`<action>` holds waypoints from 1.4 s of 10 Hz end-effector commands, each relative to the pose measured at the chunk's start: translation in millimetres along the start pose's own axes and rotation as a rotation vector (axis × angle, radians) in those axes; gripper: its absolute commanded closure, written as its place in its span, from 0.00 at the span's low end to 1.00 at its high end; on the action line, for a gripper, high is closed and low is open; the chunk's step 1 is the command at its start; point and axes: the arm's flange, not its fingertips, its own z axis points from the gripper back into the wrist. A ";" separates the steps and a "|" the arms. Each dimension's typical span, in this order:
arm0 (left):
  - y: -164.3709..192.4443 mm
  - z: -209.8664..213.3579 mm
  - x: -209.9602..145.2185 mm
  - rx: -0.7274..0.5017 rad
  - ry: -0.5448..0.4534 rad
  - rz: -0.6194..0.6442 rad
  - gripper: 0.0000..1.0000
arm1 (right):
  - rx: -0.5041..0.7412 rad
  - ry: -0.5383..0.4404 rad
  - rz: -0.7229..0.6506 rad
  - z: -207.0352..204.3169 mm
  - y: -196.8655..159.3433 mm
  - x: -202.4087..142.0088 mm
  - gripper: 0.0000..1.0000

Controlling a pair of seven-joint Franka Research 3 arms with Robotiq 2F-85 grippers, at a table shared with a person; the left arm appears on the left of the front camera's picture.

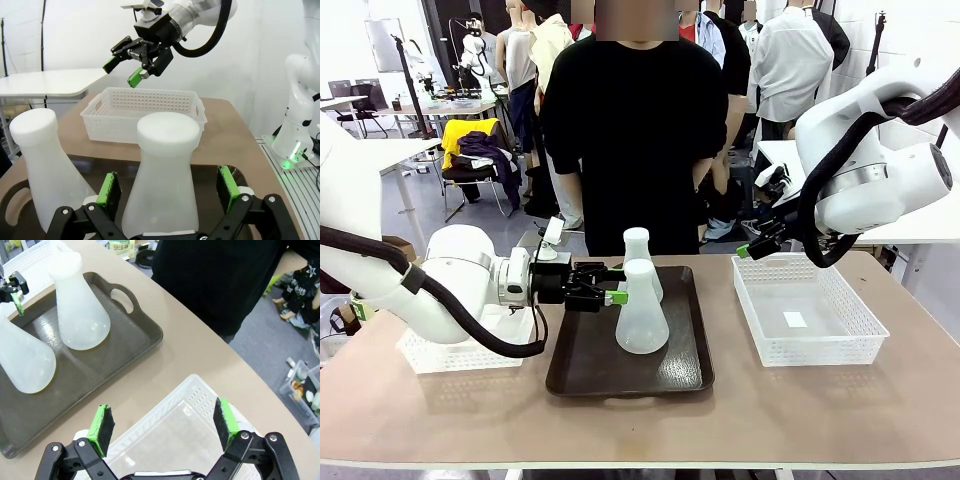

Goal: Prepare the laboratory tools.
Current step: Place the picked Big flask upright in the Handle tray as directed by the person.

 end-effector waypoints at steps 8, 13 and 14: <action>-0.5 -0.7 -1.1 -0.009 -0.012 -0.021 0.00 | 0.000 0.004 0.008 -1.3 -1.9 0.9 0.00; -0.5 -0.7 -1.1 -0.009 -0.012 -0.021 0.00 | 0.000 0.004 0.008 -1.3 -1.9 0.9 0.00; -0.5 -0.7 -1.1 -0.009 -0.012 -0.021 0.00 | 0.000 0.004 0.008 -1.3 -1.9 0.9 0.00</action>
